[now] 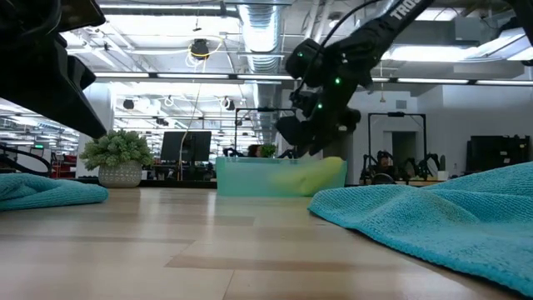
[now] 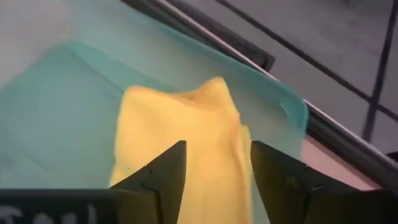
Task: Fold microfiber towels
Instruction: Put the yellow microfiber towel into the bin
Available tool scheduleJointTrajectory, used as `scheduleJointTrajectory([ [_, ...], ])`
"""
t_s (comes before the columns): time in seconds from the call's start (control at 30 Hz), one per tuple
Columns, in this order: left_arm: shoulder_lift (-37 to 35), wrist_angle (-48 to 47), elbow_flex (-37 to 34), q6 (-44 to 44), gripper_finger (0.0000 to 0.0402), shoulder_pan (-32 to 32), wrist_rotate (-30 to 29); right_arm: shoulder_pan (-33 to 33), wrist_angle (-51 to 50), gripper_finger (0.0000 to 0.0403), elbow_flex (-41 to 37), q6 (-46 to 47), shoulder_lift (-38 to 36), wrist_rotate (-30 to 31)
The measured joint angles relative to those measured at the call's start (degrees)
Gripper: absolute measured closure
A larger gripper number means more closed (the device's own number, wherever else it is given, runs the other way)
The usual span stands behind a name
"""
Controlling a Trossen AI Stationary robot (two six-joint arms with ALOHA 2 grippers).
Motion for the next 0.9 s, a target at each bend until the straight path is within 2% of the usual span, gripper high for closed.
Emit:
scheduleJointTrajectory([
  [0.1, 0.0, 0.0, 0.0, -0.1, 0.0401, 0.0, 0.63, 0.93, -8.3, 0.0227, 2.75, -1.42, -0.81, -1.53],
  [0.23, 0.0, 0.13, 0.0, 0.13, 0.0401, 0.0, 0.05, 2.92, -16.53, 0.0289, 4.39, -0.8, -0.9, -2.25],
  [0.43, 0.0, 0.5, 0.0, 0.09, 0.0401, 0.0, -0.18, 3.66, -18.82, 0.0387, 4.39, 0.26, 0.02, -2.34],
  [0.5, 0.0, 0.61, 0.0, 0.03, 0.0401, 0.02, -0.08, 3.56, -19.47, 0.0394, 4.31, 0.39, 0.14, -2.38],
  [0.73, 0.0, 0.7, 0.0, 0.2, 0.0401, 0.0, -0.16, 3.27, -19.22, 0.0359, 4.39, 3.34, 4.19, -4.18],
  [0.9, 0.0, 1.04, 0.0, 0.32, 0.0401, 0.0, -0.23, 3.39, -19.01, 0.0362, 6.1, 2.86, 6.53, -6.56],
])
